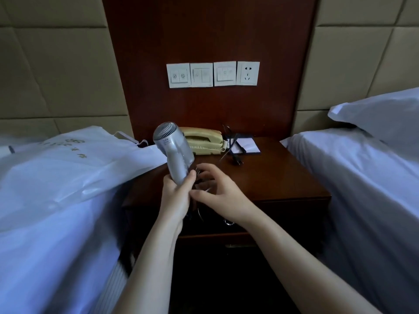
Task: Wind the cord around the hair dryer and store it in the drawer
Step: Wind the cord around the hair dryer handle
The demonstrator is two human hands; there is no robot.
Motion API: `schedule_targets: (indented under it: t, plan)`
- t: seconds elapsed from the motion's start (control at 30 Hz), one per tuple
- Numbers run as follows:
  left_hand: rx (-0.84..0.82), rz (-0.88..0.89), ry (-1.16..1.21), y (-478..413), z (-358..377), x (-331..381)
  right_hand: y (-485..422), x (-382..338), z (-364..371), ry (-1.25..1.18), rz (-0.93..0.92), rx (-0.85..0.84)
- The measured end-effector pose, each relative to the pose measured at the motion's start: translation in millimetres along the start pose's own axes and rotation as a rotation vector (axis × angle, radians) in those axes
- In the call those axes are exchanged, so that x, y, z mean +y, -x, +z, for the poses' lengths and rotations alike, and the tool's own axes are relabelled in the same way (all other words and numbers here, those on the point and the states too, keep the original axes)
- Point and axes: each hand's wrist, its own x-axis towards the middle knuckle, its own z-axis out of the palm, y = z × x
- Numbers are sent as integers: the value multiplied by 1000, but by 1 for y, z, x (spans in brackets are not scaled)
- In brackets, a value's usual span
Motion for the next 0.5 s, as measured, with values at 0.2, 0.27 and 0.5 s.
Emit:
schedule_targets:
  t: [0.2, 0.27, 0.5]
  plan:
    - [-52, 24, -34, -5, -4, 1, -1, 16, -7, 207, 54, 46]
    - [-108, 35, -39, -4, -7, 3, -7, 27, -16, 32, 142, 157]
    - [-63, 13, -43, -8, -9, -3, -14, 55, -61, -304, 388, 433]
